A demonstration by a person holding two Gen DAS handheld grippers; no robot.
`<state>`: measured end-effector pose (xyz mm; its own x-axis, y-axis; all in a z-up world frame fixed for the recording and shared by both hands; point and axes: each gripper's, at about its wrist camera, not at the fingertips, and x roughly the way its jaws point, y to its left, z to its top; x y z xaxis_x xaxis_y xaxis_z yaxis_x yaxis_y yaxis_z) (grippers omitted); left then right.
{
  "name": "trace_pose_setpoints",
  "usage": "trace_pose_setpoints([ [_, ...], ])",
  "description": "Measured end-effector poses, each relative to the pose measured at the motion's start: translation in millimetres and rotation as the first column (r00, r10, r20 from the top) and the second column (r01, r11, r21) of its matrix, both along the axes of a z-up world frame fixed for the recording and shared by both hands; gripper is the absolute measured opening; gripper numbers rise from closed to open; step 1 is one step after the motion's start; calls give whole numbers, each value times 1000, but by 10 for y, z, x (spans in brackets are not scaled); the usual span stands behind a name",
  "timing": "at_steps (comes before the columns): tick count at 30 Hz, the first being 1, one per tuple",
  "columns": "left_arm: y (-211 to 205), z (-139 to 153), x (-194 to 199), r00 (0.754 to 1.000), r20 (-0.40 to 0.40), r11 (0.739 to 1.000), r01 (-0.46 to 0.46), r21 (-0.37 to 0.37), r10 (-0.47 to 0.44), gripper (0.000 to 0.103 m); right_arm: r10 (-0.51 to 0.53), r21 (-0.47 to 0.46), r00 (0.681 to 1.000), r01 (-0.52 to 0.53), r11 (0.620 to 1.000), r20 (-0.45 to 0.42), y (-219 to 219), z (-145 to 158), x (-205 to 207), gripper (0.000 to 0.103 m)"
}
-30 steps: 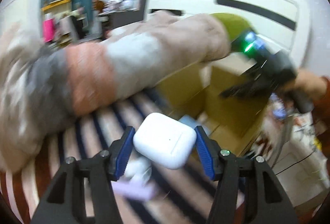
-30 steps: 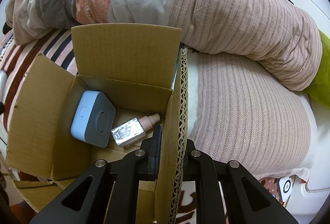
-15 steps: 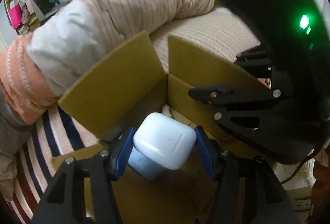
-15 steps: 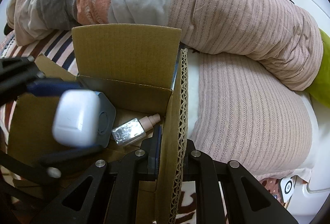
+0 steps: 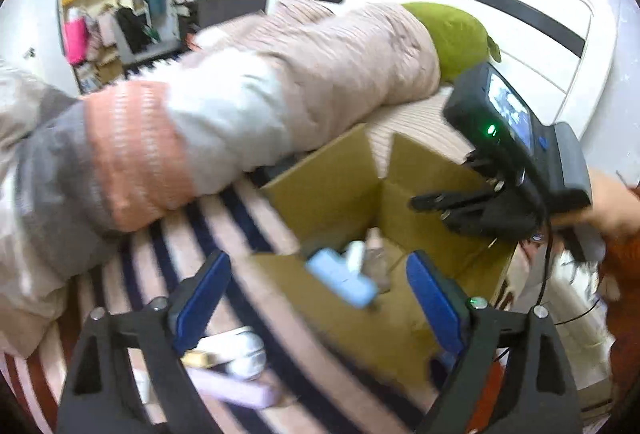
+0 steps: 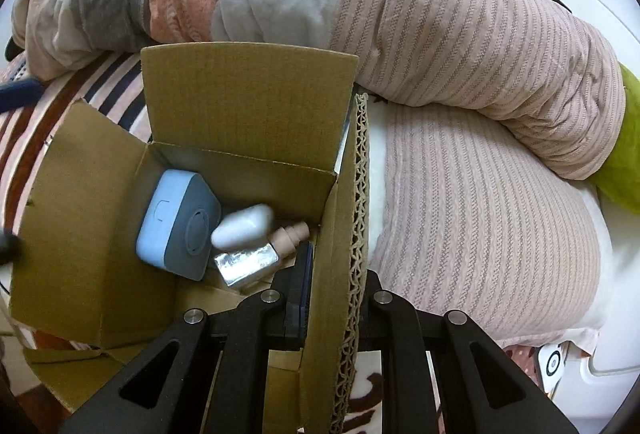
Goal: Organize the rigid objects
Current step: 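Carry the white earbud case into the box and release it, then grasp the lavender box lengthwise with the left tool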
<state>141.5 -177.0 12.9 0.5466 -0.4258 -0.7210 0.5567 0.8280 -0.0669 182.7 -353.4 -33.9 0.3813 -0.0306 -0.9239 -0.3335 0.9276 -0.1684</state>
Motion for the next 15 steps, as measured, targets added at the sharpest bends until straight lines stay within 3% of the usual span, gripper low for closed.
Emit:
trace_pose_setpoints([
  [3, 368, -116, -89, 1000, 8, 999, -30, 27, 29, 88, 2, -9, 1000, -2, 1000, 0, 22, -10, 0, 10],
  [8, 831, -701, -156, 988, -113, 994, -103, 38, 107, 88, 2, -21, 1000, -2, 1000, -2, 54, -13, 16, 10],
  [15, 990, -1400, -119, 930, -313, 976, -214, -30, 194, 88, 2, -23, 1000, -2, 1000, -3, 67, -14, 24, 10],
])
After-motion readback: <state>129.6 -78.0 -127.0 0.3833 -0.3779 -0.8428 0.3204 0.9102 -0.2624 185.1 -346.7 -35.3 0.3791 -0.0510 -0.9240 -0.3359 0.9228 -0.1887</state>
